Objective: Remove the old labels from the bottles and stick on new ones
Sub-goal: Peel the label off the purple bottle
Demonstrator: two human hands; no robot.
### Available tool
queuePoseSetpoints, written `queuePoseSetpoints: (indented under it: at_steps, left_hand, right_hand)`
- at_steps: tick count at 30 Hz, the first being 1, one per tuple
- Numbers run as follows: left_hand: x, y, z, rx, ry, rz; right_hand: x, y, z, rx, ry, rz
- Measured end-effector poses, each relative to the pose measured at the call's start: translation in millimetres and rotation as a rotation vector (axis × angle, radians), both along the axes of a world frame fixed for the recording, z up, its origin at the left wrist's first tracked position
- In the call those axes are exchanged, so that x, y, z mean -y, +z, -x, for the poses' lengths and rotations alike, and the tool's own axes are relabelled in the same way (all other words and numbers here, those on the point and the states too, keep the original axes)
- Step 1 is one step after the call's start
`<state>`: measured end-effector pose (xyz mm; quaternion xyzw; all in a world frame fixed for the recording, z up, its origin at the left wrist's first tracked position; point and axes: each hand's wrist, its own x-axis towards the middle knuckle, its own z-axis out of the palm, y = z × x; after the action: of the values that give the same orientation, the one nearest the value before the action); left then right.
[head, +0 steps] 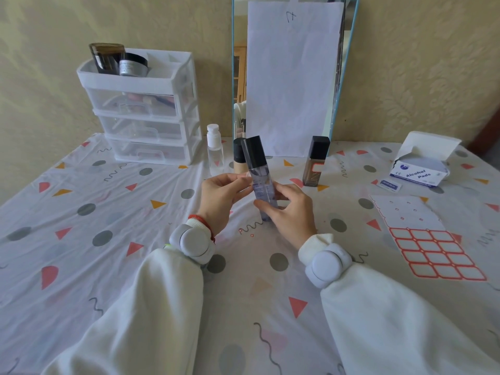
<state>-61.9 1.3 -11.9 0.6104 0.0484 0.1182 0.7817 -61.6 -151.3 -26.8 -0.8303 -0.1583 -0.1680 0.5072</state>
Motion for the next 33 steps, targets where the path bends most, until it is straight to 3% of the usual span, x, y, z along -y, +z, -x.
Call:
queuePoseSetpoints:
  at_steps: [18, 26, 33]
  left_hand:
    - [-1.0, 1.5, 1.4, 0.016, -0.013, 0.062]
    - [0.5, 7.6, 2.2, 0.039, -0.112, 0.251]
    - [4.2, 2.2, 4.1, 0.038, -0.084, -0.01]
  right_hand:
    - [0.4, -3.9, -4.5, -0.105, -0.007, -0.094]
    - [0.7, -2.3, -2.3, 0.002, -0.028, -0.016]
    - [-0.4, -0.8, -0.6, 0.041, -0.021, 0.006]
